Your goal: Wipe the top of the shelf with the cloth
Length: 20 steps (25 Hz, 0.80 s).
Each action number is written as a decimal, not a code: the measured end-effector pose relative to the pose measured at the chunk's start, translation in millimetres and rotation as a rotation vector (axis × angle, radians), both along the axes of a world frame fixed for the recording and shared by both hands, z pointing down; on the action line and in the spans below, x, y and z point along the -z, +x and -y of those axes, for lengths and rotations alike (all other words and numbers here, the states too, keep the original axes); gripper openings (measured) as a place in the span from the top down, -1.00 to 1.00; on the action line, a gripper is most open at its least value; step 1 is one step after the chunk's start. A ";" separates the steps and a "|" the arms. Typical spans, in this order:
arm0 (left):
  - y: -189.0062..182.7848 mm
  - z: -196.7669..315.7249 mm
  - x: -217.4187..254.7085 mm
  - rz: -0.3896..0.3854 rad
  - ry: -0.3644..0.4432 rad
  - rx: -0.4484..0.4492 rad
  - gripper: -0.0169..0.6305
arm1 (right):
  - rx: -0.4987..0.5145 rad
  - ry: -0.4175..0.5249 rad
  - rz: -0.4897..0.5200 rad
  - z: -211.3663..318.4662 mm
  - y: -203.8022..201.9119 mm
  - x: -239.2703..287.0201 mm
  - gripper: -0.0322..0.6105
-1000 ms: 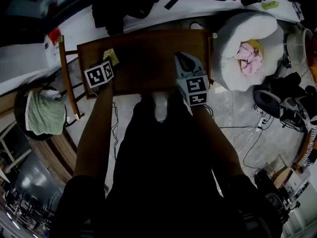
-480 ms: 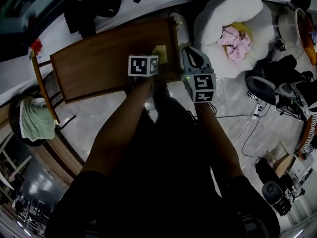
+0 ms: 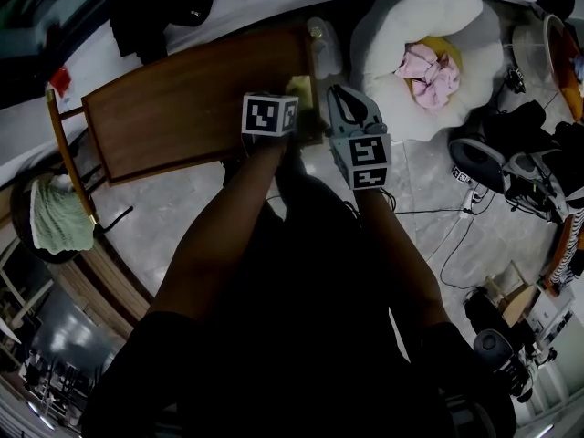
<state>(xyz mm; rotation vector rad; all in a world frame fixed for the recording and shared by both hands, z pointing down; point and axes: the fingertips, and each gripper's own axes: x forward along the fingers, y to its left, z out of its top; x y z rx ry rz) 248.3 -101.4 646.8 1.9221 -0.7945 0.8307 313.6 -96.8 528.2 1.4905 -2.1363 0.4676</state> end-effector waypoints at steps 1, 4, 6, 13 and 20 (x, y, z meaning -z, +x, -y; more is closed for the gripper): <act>-3.3 -0.4 -0.4 0.001 -0.003 0.001 0.83 | 0.013 0.000 0.000 0.2 -5.7 0.1 0.79; -19.7 -2.1 -2.5 0.015 -0.005 0.012 0.83 | 0.054 0.001 -0.002 1.6 -24.5 1.0 0.79; -38.3 -3.8 -5.8 0.025 -0.013 0.029 0.83 | 0.074 0.002 -0.005 3.1 -37.8 2.1 0.79; -122.5 -1.7 -12.2 0.061 -0.029 0.070 0.83 | 0.146 -0.009 -0.016 4.6 -95.7 3.2 0.79; -209.7 -2.2 -17.6 0.090 -0.056 0.123 0.83 | 0.207 -0.005 -0.012 13.8 -162.5 5.9 0.79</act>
